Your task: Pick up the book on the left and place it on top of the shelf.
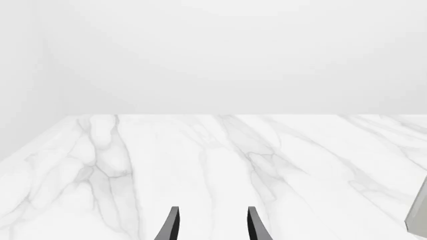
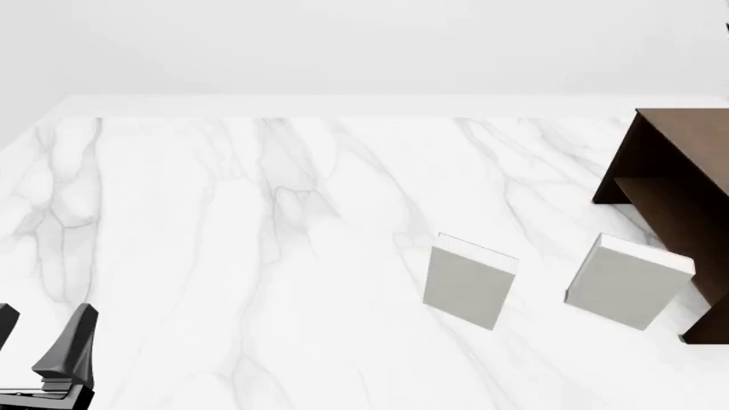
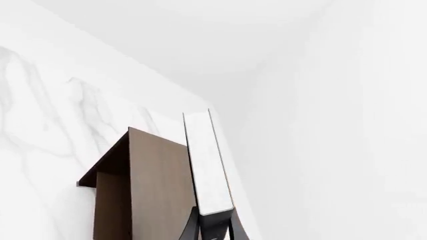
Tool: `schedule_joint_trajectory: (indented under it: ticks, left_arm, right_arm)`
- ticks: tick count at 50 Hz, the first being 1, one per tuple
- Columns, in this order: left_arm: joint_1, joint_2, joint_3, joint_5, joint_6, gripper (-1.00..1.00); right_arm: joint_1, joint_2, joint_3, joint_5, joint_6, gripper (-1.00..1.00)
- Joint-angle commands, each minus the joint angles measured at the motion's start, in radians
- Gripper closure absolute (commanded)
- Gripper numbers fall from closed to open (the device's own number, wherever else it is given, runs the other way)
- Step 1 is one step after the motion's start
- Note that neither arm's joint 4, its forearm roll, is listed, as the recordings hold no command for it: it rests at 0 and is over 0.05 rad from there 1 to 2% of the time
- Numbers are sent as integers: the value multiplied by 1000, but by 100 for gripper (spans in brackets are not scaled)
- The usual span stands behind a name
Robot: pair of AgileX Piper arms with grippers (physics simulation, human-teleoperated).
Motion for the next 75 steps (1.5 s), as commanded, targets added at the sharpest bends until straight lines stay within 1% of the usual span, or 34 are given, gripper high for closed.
schedule_joint_trajectory:
  ticks: [1,16,25,33,49,58,75]
  left_arm:
    - [0,0,0,0,0,-100]
    - [0,0,0,0,0,-100]
    - [0,0,0,0,0,-100]
    - [0,0,0,0,0,-100]
    - [0,0,0,0,0,-100]
    - [0,0,0,0,0,-100]
    - [0,0,0,0,0,-100]
  right_arm:
    - [-22,51,-33,-43,-1,100]
    - [-51,109,-64,-65,-25,100]
    - [-48,144,-53,-90,-42,100]
    - [-57,161,-55,-103,-42,100]
    - [-101,181,-48,-129,-50,100]
    - [-109,189,-23,-153,-55,100]
    - [-117,224,-20,-182,-57,100]
